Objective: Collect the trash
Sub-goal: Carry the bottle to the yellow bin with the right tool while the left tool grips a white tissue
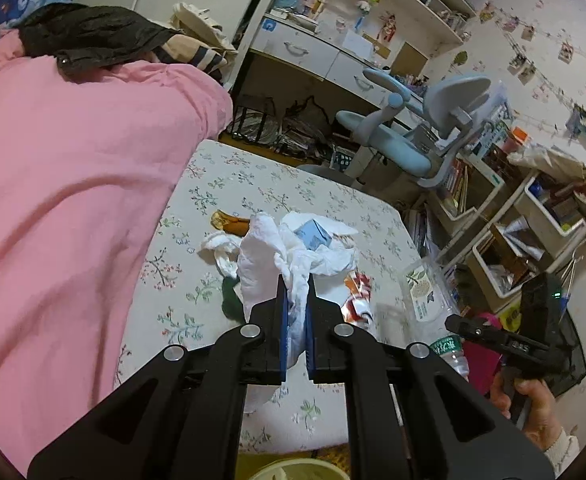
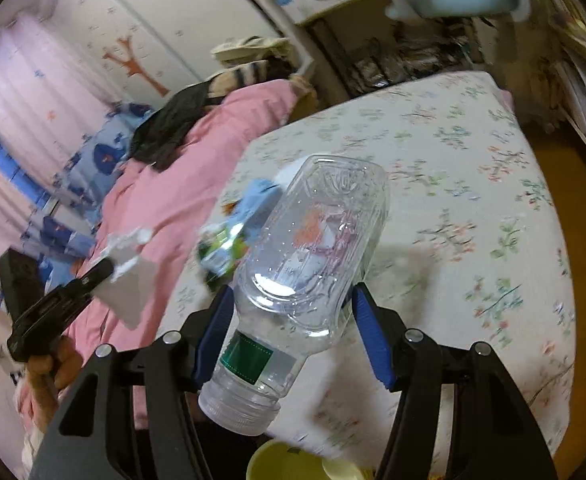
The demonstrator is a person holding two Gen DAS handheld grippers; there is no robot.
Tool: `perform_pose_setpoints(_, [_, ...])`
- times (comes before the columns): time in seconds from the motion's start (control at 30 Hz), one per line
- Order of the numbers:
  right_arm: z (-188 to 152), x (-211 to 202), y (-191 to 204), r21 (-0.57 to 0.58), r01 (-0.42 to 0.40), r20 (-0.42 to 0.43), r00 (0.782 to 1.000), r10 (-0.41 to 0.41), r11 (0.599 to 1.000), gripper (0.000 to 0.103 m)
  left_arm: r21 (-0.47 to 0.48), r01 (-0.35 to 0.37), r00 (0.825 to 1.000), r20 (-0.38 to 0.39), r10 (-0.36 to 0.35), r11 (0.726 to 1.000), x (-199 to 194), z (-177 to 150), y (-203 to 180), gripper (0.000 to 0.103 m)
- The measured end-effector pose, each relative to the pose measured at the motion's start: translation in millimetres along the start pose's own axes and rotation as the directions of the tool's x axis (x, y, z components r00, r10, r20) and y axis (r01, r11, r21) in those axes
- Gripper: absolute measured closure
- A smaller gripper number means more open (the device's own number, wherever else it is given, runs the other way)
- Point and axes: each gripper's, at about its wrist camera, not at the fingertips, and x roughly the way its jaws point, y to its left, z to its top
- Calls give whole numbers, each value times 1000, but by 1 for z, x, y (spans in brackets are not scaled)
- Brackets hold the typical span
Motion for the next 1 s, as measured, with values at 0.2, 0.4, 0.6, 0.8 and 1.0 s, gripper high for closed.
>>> perform_pose_setpoints(0.2, [-60, 0, 51, -158, -20, -70, 998, 9, 987, 44, 36, -17, 1000, -21, 18, 999, -17, -29, -10, 96])
perform_pose_setpoints(0.4, [-124, 11, 75, -242, -51, -201, 980, 1, 969, 44, 39, -25, 999, -43, 27, 999, -32, -56, -11, 96])
perform_pose_setpoints(0.6, [-163, 31, 82, -312, -39, -304, 951, -61, 949, 44, 48, -5, 998, -62, 8, 999, -39, -77, -19, 96])
perform_pose_setpoints(0.8, [-184, 52, 84, -380, -10, -362, 922, -139, 925, 44, 73, 15, 996, -90, -9, 997, -41, -97, -31, 96])
perform_pose_setpoints(1.0, [-207, 70, 82, -421, -5, -427, 883, -193, 907, 44, 79, 27, 994, -104, -19, 997, -41, -105, -35, 96])
